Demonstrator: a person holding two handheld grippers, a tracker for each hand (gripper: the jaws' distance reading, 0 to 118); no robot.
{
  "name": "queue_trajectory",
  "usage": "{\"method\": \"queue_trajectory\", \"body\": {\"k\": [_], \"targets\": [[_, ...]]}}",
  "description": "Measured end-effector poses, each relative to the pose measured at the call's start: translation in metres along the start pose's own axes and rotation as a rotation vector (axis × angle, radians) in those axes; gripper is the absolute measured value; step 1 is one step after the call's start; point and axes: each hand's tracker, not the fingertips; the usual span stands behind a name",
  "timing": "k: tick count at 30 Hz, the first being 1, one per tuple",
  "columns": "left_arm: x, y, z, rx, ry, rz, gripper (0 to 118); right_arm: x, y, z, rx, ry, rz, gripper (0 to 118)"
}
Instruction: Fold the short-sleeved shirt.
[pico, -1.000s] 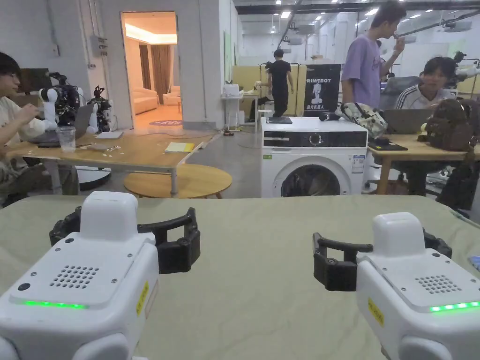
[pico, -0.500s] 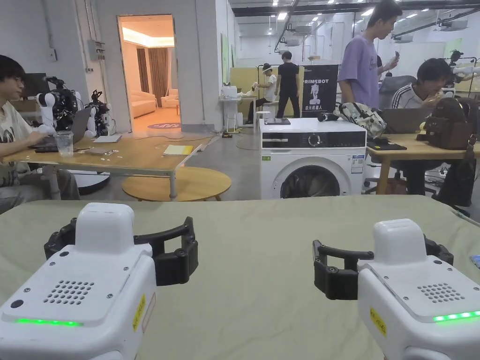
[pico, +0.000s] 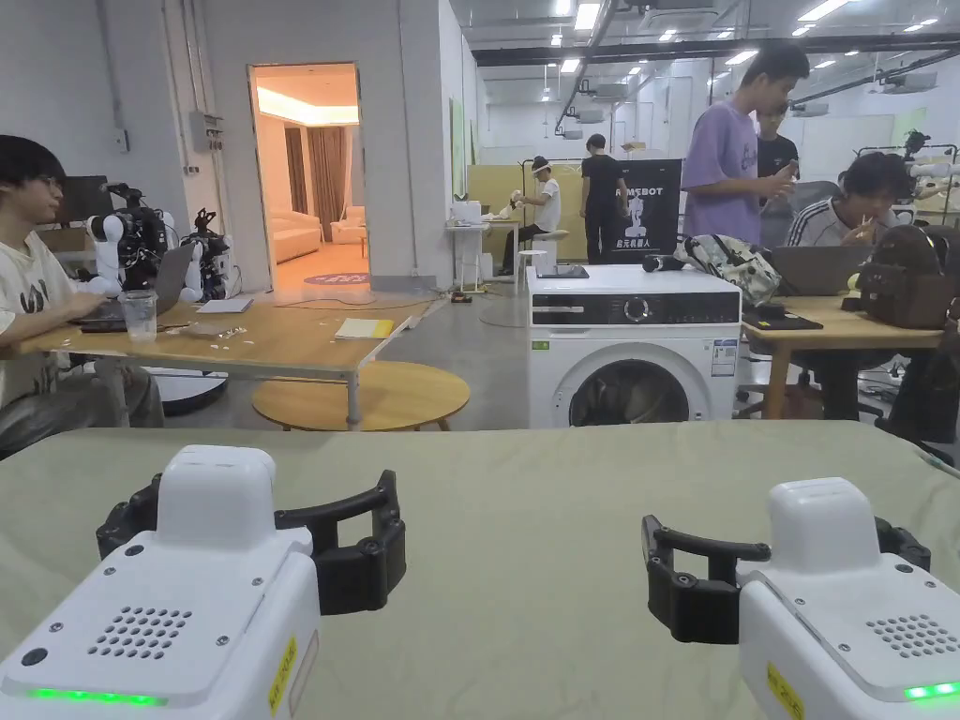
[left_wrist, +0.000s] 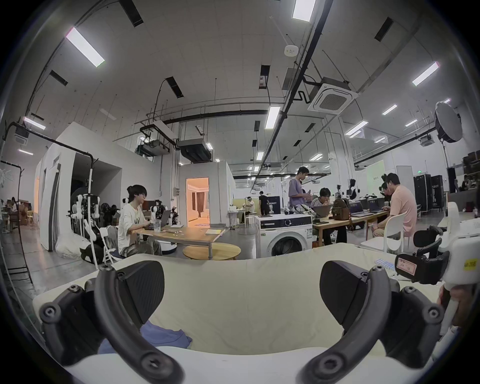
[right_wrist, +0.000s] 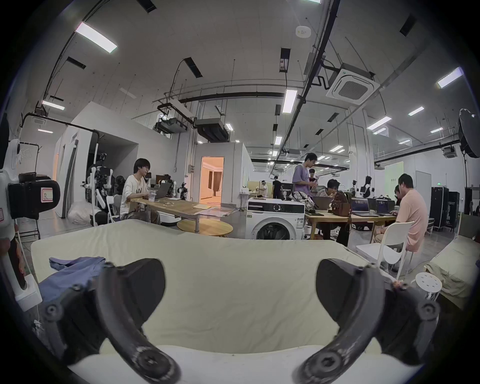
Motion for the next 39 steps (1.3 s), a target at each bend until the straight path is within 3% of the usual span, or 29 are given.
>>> {"method": "queue_trajectory", "body": {"k": [1,2,3,4,5,19,27,31,39], "targets": [[0.0,0.0,0.0,0.001,0.001,0.0,114,0.0,0.0,0.0,0.0,0.004,-0.001,95],[0.0,0.0,0.001,0.003,-0.004,-0.002,102,0.0,-0.001,0.001,0.001,0.008,0.001,73],[0.0,-0.001,0.003,0.007,-0.019,-0.006,69,0.0,-0.001,0.001,0.0,0.009,0.005,46],[0.0,-0.001,0.005,0.011,-0.024,-0.012,12,-0.001,-0.002,0.001,-0.006,0.01,0.01,14],[0.002,-0.001,0.004,0.005,-0.021,-0.021,0,-0.001,-0.004,-0.001,-0.017,0.011,0.015,1],[-0.001,-0.009,-0.002,-0.076,-0.061,0.019,0,-0.001,-0.013,-0.003,-0.046,0.043,-0.014,0],[-0.012,-0.01,0.001,-0.076,-0.047,0.034,0,-0.012,-0.014,-0.01,-0.067,0.059,0.015,0],[-0.032,-0.008,0.012,-0.071,-0.003,0.035,0,-0.035,-0.013,-0.021,-0.071,0.128,0.008,0],[-0.115,-0.001,0.059,-0.075,0.201,0.042,0,-0.125,-0.009,-0.044,-0.045,0.322,-0.007,0]]}}
